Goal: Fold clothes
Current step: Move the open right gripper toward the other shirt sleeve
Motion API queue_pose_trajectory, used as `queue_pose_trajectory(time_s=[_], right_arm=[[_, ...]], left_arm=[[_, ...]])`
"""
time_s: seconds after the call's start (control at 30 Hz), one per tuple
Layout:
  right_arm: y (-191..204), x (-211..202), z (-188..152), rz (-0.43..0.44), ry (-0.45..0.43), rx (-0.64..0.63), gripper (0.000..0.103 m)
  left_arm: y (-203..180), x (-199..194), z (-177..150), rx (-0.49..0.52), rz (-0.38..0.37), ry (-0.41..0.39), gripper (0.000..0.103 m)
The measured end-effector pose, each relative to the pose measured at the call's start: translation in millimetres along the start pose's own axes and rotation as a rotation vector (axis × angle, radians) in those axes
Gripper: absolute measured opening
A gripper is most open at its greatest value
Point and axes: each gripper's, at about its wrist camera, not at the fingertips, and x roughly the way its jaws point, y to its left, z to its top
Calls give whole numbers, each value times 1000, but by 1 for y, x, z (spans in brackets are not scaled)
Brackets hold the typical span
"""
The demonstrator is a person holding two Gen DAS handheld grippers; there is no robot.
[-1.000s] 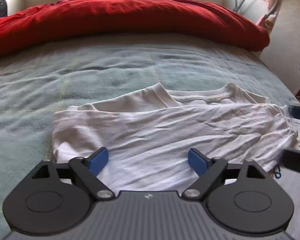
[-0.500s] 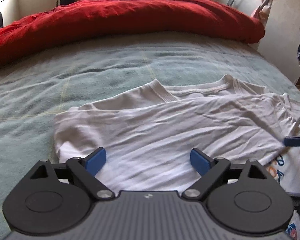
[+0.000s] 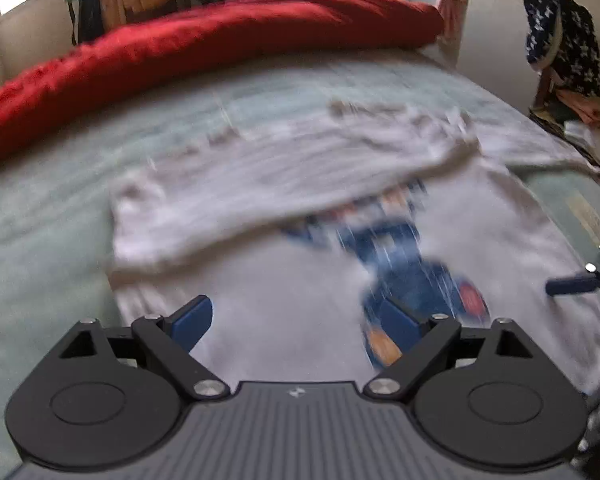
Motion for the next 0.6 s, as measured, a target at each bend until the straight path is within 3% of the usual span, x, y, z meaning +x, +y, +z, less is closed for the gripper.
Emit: queue_pose_trajectory(time_s=[0.1,0.2,0.37,0.6], right_arm=[[4,2,-17,-28,-27,33,103],[4,0,-28,-51,-58,83,103],[15,-8,-40,-112,-71,78,103],[25,-24,-63,-178,-84,124,103]], left_arm=[[0,2,-38,-20,-7,24,91],[0,-12,-71,-30,10,-41,93],[-4,-42,-104,-42,51,-82,94],[-21,-66,-113,40,45,-165,94]])
